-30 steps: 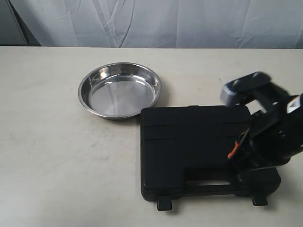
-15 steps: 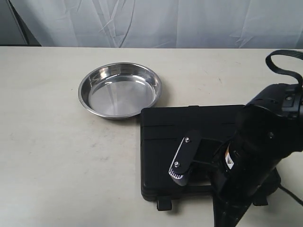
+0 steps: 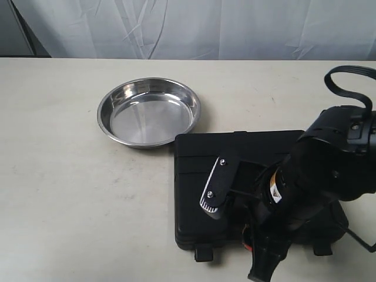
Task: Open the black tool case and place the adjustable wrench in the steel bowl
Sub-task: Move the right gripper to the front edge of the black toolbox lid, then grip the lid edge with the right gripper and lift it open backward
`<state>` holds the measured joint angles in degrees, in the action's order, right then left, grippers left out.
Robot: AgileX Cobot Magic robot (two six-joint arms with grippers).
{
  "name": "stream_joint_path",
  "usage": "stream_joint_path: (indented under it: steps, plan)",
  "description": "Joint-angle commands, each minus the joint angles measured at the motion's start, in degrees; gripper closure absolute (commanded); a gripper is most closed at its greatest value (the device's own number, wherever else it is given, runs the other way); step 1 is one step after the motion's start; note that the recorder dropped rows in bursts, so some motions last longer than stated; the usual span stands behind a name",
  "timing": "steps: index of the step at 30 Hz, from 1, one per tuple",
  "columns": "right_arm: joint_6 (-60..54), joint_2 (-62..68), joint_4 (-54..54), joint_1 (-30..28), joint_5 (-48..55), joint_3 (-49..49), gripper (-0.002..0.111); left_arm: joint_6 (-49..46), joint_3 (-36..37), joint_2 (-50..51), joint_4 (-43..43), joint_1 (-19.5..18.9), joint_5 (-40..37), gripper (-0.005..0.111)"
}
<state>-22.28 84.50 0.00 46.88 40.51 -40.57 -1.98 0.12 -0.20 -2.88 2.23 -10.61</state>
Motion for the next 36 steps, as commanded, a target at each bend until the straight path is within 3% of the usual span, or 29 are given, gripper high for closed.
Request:
stream_joint_path:
  steps: [1,5,19,23,28,36]
  plan:
    - [0.16,0.06,-1.27,0.15,-2.20,-0.30,0.061,0.27,-0.12,0.20,0.20,0.21,0.28,0.106]
    - [0.16,0.06,-0.92,0.15,-3.07,-0.30,0.056,0.27,-0.12,0.20,0.20,0.21,0.28,0.106]
    - [0.05,7.22,-0.82,0.15,-6.72,-0.09,0.059,0.27,-0.12,0.20,0.20,0.21,0.28,0.106]
    - [0.05,8.54,-0.47,0.15,-6.75,-0.09,0.072,0.27,-0.12,0.20,0.20,0.21,0.28,0.106]
    - [0.05,8.46,0.89,0.15,-6.15,-0.29,0.109,0.27,-0.12,0.20,0.20,0.21,0.28,0.106]
    - [0.18,6.03,1.82,0.15,-2.87,-0.32,0.108,0.27,-0.12,0.20,0.20,0.21,0.28,0.106]
